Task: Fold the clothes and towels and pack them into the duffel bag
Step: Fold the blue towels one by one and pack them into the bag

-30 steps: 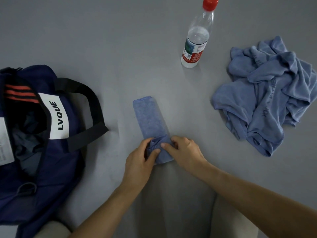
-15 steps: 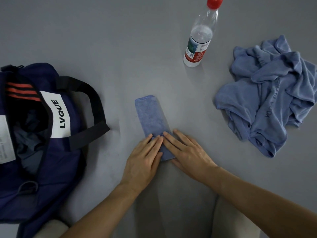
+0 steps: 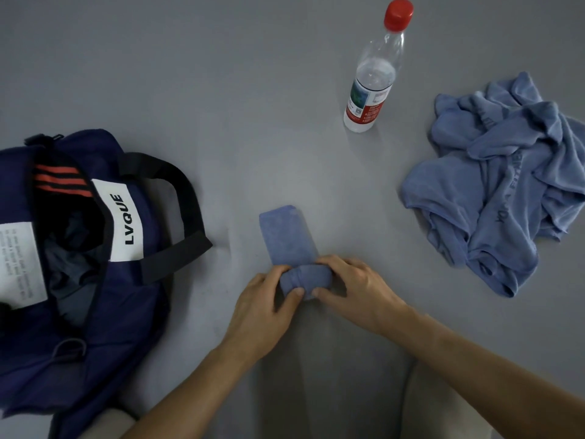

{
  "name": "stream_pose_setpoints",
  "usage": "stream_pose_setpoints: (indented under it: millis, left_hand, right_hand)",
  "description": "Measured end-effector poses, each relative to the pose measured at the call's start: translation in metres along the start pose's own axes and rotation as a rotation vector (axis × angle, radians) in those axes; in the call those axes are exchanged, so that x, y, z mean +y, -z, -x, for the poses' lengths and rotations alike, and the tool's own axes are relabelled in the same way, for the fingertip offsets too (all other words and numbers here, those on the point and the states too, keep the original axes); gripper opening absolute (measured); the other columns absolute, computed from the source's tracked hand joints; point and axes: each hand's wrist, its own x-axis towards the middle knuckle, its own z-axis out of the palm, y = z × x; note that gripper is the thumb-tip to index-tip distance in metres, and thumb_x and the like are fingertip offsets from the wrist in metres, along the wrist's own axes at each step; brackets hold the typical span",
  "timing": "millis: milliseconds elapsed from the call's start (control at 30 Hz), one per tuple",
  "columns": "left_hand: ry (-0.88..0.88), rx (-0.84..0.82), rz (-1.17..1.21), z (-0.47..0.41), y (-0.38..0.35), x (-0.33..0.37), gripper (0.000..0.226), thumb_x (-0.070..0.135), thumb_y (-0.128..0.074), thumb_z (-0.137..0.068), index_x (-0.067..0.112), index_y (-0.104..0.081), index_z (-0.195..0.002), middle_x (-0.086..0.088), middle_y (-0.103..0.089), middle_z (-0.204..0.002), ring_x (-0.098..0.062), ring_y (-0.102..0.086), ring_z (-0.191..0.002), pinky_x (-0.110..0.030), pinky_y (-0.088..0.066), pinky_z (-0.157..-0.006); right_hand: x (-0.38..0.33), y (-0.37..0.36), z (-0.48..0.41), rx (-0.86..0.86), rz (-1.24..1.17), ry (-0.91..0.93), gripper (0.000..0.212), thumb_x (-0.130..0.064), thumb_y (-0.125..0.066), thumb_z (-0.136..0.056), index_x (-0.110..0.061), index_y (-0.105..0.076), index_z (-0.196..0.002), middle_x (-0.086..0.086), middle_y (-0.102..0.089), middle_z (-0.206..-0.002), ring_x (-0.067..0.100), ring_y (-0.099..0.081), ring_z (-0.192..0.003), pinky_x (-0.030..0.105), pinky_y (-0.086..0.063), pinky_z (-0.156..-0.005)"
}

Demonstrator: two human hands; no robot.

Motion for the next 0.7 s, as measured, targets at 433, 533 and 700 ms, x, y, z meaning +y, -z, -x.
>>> stream_pose_setpoints:
  millis: [433,533,700]
  left_hand:
    - [0.312,0.274,0.235,0.007,-0.028,0.017,0.009,0.037,-0.063,-0.095,0.033,-0.057,-0.101,0.013,-0.061,-0.092,-0.003,-0.061,-0.081,-0.018,-0.046,-0.067]
    - [0.202,0.393,0.177,0.011,-0.032,0.014,0.037,0.024,-0.068,-0.093,0.026,-0.052,-0.127,0.013,-0.050,-0.121,0.000,-0.055,-0.102,-0.016,-0.048,-0.080]
    - [0.011,0.222,0.017,0.009,-0.020,0.002,0.039,0.037,-0.065,-0.094,0.025,-0.055,-0.130,0.013,-0.051,-0.130,0.000,-0.054,-0.108,-0.024,-0.053,-0.087]
  right_hand:
    - [-0.004,-0.013,0.013,0.298,0.374,0.467,0.059,-0.039,-0.069,-0.086,-0.014,-0.056,-0.138,0.006,-0.055,-0.141,0.029,-0.055,-0.123,0.043,-0.053,-0.096]
    - [0.005,-0.024,0.014,0.188,0.515,0.442,0.093,-0.039,-0.081,-0.070,-0.017,-0.040,-0.150,0.006,-0.042,-0.156,0.030,-0.051,-0.132,0.042,-0.054,-0.093]
    - [0.005,-0.024,0.000,0.259,0.498,0.421,0.067,-0.033,-0.057,-0.083,-0.017,-0.042,-0.147,0.005,-0.047,-0.152,0.029,-0.055,-0.127,0.040,-0.055,-0.085]
